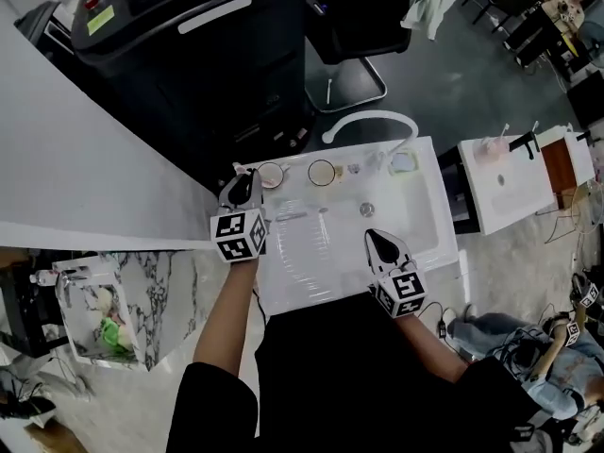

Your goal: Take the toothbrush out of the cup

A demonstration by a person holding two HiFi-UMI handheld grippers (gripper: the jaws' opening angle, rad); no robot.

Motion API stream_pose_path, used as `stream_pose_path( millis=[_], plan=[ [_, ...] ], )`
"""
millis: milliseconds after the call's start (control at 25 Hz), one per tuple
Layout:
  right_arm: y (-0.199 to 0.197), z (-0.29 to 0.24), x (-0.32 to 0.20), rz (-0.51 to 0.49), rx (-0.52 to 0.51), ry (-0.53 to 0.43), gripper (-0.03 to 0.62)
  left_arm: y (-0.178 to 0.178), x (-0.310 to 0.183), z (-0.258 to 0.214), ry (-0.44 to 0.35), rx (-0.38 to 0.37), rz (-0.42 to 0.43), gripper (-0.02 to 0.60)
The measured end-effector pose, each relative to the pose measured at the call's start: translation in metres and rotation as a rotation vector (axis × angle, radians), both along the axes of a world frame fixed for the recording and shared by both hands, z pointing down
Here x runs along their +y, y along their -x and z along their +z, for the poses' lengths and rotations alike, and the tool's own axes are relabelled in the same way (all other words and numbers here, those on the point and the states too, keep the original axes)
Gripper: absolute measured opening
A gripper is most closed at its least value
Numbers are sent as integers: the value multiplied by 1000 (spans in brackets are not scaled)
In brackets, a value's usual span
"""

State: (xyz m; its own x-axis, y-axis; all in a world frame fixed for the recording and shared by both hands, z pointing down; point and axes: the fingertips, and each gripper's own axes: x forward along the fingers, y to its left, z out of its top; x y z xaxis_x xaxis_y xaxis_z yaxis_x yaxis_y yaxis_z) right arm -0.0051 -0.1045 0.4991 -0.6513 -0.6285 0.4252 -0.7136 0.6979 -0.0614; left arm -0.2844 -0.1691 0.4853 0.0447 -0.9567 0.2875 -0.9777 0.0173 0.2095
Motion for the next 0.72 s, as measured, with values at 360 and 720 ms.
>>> stream_pose_path(
  millis=[360,720],
  plan=[
    [4,-13,36,-31,-8,-36,-2,-8,59,-33,-61,-15,-1,41],
    [4,-10,83,-84,26,-45,-2,-21,114,-38,-99,8,11,41]
  ],
)
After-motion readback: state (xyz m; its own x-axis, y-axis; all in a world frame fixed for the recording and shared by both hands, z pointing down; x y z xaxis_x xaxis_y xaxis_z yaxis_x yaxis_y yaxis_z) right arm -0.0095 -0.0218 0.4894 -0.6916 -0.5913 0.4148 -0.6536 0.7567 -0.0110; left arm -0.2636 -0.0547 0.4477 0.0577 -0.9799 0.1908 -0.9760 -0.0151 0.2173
